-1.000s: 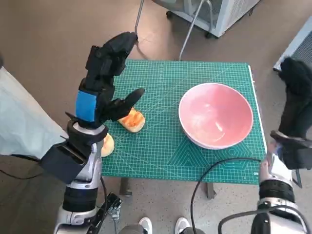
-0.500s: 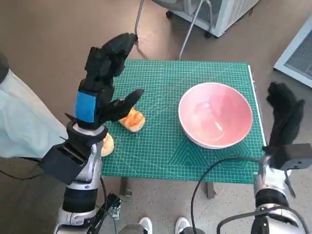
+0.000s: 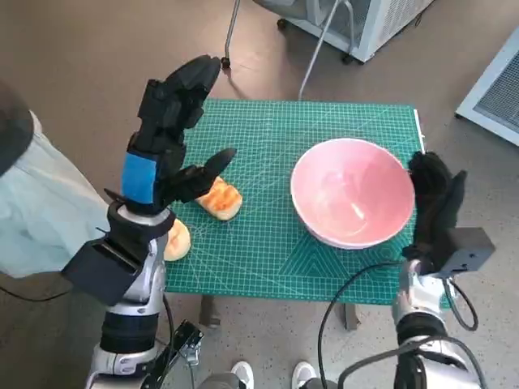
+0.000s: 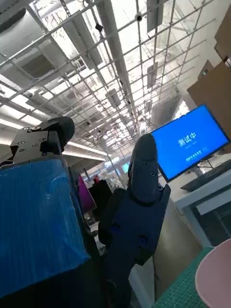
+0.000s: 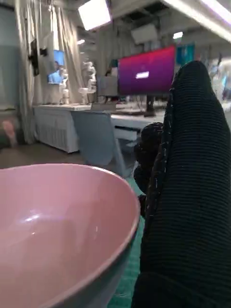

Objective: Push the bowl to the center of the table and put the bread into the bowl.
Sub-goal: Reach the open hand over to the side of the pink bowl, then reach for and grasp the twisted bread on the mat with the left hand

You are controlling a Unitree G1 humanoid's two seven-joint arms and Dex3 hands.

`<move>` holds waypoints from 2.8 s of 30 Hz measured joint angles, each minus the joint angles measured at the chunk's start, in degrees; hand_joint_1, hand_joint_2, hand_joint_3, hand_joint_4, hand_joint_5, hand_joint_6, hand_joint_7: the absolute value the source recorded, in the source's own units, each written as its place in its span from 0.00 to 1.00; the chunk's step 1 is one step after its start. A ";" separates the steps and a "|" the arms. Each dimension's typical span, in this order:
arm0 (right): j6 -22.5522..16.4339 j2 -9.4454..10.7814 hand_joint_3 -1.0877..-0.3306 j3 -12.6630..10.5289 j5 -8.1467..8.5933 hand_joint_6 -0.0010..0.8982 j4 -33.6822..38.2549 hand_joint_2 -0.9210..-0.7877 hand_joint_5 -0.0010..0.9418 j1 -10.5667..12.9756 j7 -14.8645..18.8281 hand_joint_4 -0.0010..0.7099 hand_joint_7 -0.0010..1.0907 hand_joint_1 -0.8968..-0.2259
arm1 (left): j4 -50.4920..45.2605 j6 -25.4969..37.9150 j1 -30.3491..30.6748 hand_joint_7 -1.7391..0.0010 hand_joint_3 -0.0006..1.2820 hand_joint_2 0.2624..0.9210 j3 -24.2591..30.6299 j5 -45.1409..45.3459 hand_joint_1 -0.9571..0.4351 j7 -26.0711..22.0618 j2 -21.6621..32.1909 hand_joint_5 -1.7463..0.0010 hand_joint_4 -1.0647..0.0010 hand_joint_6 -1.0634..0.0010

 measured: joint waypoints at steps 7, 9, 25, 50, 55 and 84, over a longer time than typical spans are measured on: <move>3.18 2.14 0.18 -0.50 0.10 0.11 0.92 0.00 0.05 -3.11 -2.43 0.40 0.65 0.49 | -0.36 0.01 0.62 0.65 0.19 1.00 0.02 0.00 0.37 -0.13 0.67 1.00 0.69 0.88; 4.01 2.64 0.19 -0.70 0.13 0.12 1.06 0.00 0.04 -4.02 -2.98 0.40 0.65 0.50 | -0.57 0.01 0.83 0.65 0.19 1.00 0.03 0.00 0.37 -0.25 0.94 1.00 0.69 0.88; 9.59 5.47 0.28 -3.24 1.33 0.20 1.75 0.00 0.03 -10.53 -5.57 0.43 0.64 0.49 | -1.62 0.04 2.87 0.71 0.19 1.00 0.71 -0.02 0.37 -0.78 2.41 1.00 0.70 0.84; 13.08 6.03 0.30 -2.76 0.15 0.25 1.89 0.00 0.04 -13.92 -6.76 0.49 0.65 0.48 | -1.15 -0.50 5.11 0.79 0.19 1.00 1.90 1.85 0.36 -0.62 4.23 1.00 0.70 0.79; 12.44 4.73 0.34 -2.87 0.15 0.27 1.77 0.00 0.04 -13.92 -6.38 0.51 0.67 0.50 | 0.51 -1.05 5.46 0.80 0.20 1.00 2.17 5.24 0.36 -0.31 6.68 1.00 0.70 0.79; -5.80 2.40 0.47 3.90 10.24 0.10 -20.02 0.00 0.02 -13.90 28.07 0.51 0.77 0.32 | 10.18 5.22 -2.61 0.87 0.00 0.87 -6.16 18.51 0.53 -19.12 30.98 1.00 0.75 0.70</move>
